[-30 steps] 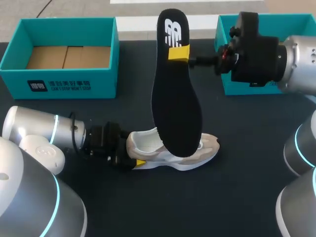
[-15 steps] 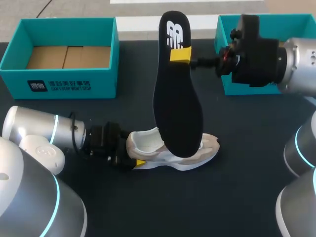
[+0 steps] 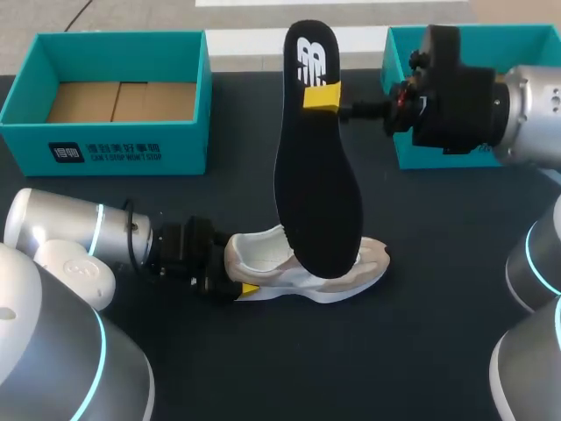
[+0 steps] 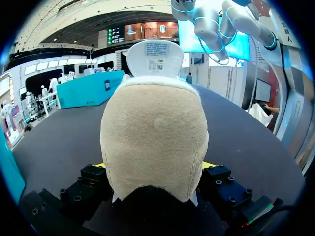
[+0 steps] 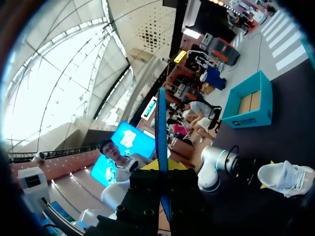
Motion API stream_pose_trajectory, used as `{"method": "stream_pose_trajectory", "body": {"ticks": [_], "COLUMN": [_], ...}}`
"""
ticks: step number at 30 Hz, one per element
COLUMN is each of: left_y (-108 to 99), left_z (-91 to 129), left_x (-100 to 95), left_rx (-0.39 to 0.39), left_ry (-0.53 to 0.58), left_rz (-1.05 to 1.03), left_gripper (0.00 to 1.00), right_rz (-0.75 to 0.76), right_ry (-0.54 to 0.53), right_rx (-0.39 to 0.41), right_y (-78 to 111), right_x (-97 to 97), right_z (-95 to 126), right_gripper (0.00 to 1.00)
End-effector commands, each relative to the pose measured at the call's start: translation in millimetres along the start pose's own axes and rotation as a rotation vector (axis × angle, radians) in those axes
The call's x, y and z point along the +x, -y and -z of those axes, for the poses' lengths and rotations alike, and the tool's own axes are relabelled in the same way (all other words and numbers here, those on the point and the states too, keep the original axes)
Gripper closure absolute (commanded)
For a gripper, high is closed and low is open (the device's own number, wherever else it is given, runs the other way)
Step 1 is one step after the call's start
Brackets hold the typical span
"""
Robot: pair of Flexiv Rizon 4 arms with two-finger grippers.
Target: Take the shoe out of the shoebox, open the shoe tongue, remove and reinsert the insole, then place the shoe into the shoebox
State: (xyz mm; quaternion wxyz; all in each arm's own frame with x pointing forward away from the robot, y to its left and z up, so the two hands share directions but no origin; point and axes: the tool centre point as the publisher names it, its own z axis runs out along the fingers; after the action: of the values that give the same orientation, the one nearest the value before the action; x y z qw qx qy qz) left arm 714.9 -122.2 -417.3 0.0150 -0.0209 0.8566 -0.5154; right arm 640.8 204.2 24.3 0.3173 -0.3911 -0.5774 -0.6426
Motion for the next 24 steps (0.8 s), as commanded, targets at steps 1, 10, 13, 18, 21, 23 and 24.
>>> {"method": "stream_pose_trajectory", "body": {"ticks": [1, 10, 13, 18, 21, 23, 24], "left_y": [-1, 2, 7, 6, 5, 6, 7], "left_z": [0, 5, 10, 8, 7, 9, 10], "left_x": [0.8, 2.1, 5.1, 5.5, 5.5, 5.0, 5.0], "left_rx": [-0.003, -0.007, -0.009, -0.005, -0.005, -0.004, -0.004], "left_ry": [0.0, -0.009, -0.015, -0.02, -0.013, -0.011, -0.01], "left_rz": [-0.001, -0.001, -0.02, -0.018, -0.013, -0.005, -0.006], "left_gripper": [1.0, 1.0, 0.8, 0.71, 0.75, 0.76, 0.75], "right_rz": [-0.002, -0.002, -0.002, -0.002, -0.002, -0.002, -0.002], "right_ry": [0.003, 0.003, 0.003, 0.003, 0.003, 0.003, 0.003], "right_rx": [0.001, 0.001, 0.001, 0.001, 0.001, 0.001, 0.001], "right_y": [-1.8, -1.8, -1.8, -1.8, -1.8, -1.8, -1.8], "right_x": [0.2, 0.2, 0.2, 0.2, 0.2, 0.2, 0.2], "right_z": [-5, -5, -5, -5, -5, -5, -5], "right_gripper": [1.0, 1.0, 1.0, 1.0, 1.0, 1.0, 1.0]}}
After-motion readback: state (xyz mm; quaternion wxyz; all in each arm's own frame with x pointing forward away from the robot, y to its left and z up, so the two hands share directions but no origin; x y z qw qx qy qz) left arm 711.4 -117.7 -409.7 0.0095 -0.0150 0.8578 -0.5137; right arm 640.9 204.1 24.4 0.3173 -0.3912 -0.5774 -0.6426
